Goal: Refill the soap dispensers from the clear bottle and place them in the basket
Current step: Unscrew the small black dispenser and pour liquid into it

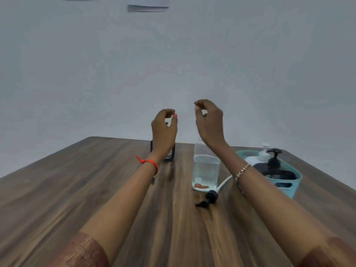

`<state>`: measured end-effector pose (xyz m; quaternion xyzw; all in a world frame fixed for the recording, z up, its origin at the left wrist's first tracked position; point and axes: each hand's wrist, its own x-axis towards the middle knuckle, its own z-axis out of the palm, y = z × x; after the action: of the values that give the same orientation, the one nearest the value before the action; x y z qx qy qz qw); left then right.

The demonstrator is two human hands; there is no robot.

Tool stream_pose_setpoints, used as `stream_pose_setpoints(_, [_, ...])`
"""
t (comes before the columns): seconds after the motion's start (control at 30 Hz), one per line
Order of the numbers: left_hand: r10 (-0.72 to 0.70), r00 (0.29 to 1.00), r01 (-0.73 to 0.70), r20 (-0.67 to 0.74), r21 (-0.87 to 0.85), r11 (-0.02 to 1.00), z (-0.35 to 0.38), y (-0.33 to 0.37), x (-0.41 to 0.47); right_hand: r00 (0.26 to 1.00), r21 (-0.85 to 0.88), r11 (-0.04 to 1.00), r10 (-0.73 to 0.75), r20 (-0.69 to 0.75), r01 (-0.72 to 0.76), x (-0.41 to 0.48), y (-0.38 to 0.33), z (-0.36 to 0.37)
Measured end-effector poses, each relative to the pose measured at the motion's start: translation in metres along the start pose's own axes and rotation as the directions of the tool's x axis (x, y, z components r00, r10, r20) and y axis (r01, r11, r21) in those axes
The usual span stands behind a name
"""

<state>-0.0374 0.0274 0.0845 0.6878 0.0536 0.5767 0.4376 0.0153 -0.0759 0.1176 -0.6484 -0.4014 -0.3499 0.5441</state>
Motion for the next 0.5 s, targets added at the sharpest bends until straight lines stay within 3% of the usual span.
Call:
stream_pose_setpoints(0.13, [-0.181, 0.982, 0.173, 0.045, 0.145, 0.974, -0.021, -0.053, -0.001, 0.97, -0.018, 0.983, 0.185, 0.159, -0.185, -0.032, 0.012, 0.06])
stream_pose_setpoints(0.27, [-0.322, 0.922, 0.286, 0.214, 0.184, 0.94, -0.028, -0.103, -0.002, 0.837, -0.145, 0.89, 0.455, 0.305, -0.432, -0.058, 0.047, 0.11])
stream_pose_setpoints(0.5, [-0.453, 0.851, 0.403, 0.266, 0.223, 0.888, -0.018, -0.193, 0.031, 0.652, -0.11, 0.686, 0.72, 0.236, -0.719, -0.057, 0.111, 0.179])
